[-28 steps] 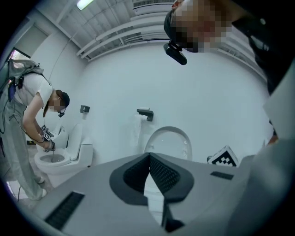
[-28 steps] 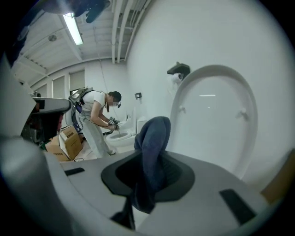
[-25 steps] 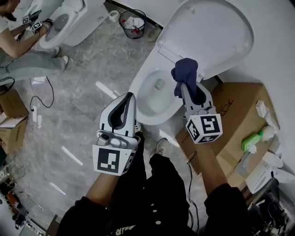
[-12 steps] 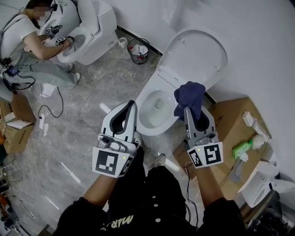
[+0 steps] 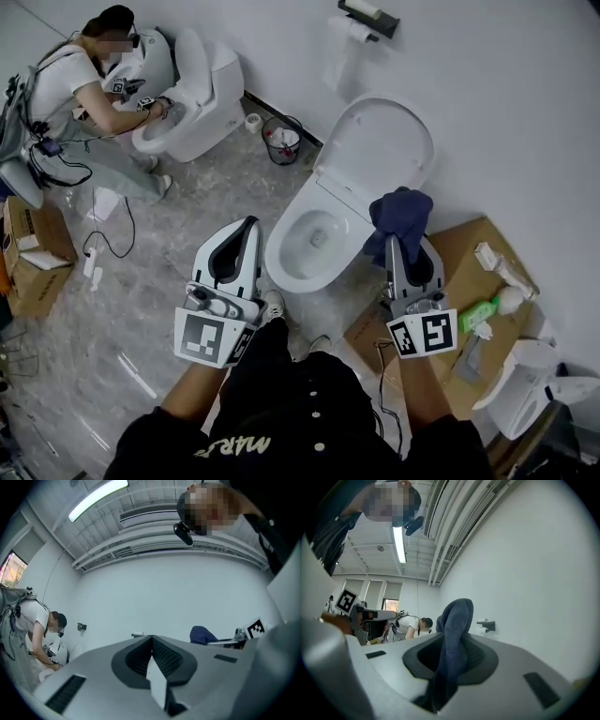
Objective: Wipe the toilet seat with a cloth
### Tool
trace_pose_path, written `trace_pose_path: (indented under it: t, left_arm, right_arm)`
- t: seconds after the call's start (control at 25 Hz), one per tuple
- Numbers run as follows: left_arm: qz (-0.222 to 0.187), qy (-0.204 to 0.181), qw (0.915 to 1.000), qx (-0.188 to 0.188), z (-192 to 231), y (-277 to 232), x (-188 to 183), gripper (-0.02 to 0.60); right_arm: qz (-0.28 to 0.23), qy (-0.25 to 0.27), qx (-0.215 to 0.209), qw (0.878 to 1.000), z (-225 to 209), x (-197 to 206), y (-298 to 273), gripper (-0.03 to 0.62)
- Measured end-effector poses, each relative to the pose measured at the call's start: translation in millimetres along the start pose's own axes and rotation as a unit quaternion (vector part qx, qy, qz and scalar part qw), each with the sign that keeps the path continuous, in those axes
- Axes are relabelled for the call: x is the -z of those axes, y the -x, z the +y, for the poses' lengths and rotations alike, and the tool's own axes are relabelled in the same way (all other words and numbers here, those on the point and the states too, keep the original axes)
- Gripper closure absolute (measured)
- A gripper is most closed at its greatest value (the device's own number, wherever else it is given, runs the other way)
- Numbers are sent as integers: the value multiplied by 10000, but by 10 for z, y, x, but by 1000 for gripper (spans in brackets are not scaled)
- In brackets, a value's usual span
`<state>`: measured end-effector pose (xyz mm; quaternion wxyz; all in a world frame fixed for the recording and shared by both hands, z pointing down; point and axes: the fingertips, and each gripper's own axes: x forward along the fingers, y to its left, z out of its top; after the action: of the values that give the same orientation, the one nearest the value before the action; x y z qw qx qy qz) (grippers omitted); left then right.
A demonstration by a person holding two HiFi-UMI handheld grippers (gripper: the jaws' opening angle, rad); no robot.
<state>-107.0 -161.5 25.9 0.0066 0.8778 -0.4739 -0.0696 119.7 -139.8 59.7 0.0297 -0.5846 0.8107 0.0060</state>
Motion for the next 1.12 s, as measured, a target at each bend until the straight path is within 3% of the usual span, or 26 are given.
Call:
trace_pose_path:
  t: [0.48, 0.8, 1.12]
  left_arm:
    - [-390, -262, 9987, -192, -149, 384, -472, 571]
    - [-365, -569, 9960, -578, -13, 700, -556, 571]
    - [-435, -584, 9935, -878, 103, 901, -643, 571]
  right_arm:
    - [-413, -47, 291, 9987, -155, -438, 515, 519]
    - [-527, -22, 579, 9969, -290, -496, 785, 519]
    - [-576, 44, 714, 9958, -355, -556, 936, 520]
